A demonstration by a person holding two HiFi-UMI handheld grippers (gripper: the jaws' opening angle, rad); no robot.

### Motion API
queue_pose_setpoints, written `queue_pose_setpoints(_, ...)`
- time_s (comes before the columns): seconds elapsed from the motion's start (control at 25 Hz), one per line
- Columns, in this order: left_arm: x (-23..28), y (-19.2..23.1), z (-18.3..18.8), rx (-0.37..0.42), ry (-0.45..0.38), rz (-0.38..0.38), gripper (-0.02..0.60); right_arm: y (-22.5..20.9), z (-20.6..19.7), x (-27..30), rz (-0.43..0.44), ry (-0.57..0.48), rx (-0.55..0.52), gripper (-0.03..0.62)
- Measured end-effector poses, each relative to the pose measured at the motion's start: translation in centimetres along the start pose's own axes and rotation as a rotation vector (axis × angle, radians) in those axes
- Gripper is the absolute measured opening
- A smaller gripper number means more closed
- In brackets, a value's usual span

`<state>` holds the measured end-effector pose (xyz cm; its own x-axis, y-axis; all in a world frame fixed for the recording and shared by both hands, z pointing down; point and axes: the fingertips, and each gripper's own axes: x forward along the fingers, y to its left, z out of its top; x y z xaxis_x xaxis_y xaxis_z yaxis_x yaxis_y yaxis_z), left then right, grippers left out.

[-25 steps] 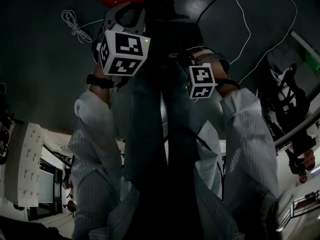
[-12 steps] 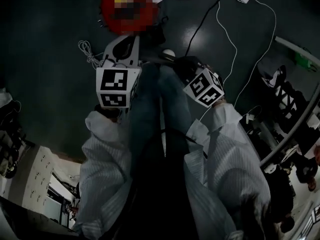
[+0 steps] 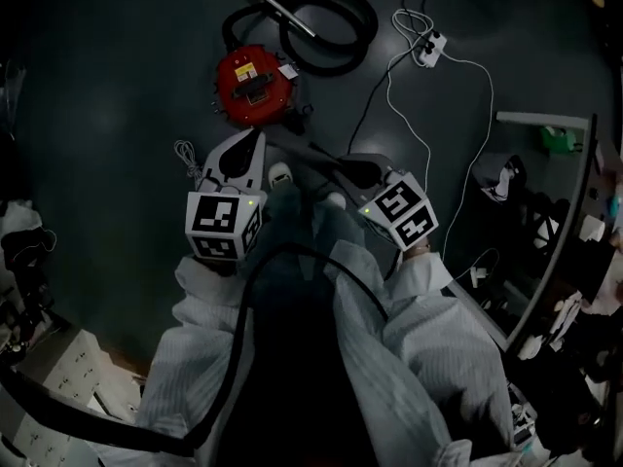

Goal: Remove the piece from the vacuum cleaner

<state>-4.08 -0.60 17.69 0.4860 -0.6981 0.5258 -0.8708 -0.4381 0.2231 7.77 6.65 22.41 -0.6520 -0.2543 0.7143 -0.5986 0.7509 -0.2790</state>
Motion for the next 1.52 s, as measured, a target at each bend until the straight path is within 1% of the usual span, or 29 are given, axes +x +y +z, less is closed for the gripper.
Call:
queue_pose_setpoints(0.12, -3.9, -3.4, 3.3, 0.018, -0.073, 0.036, 0.005, 1.5, 2.7, -6.2, -0.014, -0.198, 0.088, 0.032)
queue_pose_setpoints(0.24, -8.0, -7.5, 5.7, 0.004, -0.172, 0.08, 0.005, 3.5, 5.1, -11.3, 0.02, -0.393, 0.145, 0.032)
queue_pose_setpoints(0.32, -10.6, -10.2, 6.1, -0.024, -0.225, 0.109, 0.005, 5.2, 5.7, -13.9, 0.043, -0.48, 0.16, 0.034)
queue_pose_setpoints(0.4, -13.0, -12.5, 5.9, -0.049, -0.263, 0.145, 0.005, 6.9, 5.9, -15.8, 0.059, -0.526, 0.148, 0.032)
queue_pose_setpoints(0.48, -14.9, -14.3, 5.6, -0.051, -0.289, 0.178, 0.005, 8.5, 5.7, -17.2, 0.068, -0.544, 0.125, 0.032)
queue_pose_setpoints(0.6, -17.4, -16.4, 5.3, -0.029, -0.314, 0.227, 0.005, 10.5, 5.2, -18.5, 0.077, -0.542, 0.086, 0.031)
queue_pose_setpoints(0.8, -20.8, -17.7, 5.0, -0.014, -0.321, 0.281, 0.005, 14.0, 4.8, -19.2, 0.114, -0.5, 0.031, 0.029)
queue_pose_setpoints(1.0, -21.9, -18.1, 5.6, -0.02, -0.316, 0.276, 0.005, 15.4, 5.7, -19.6, 0.136, -0.496, 0.037, 0.029)
queue_pose_setpoints(1.12, -22.2, -18.4, 5.7, -0.006, -0.308, 0.265, 0.005, 16.2, 6.4, -20.0, 0.14, -0.504, 0.027, 0.029)
queue_pose_setpoints(1.24, -22.4, -18.1, 5.6, -0.002, -0.306, 0.274, 0.005, 16.8, 7.0, -19.9, 0.152, -0.511, 0.015, 0.029)
queue_pose_setpoints(1.52, -23.0, -17.5, 5.2, -0.003, -0.303, 0.284, 0.005, 17.7, 6.8, -19.5, 0.149, -0.502, 0.0, 0.029)
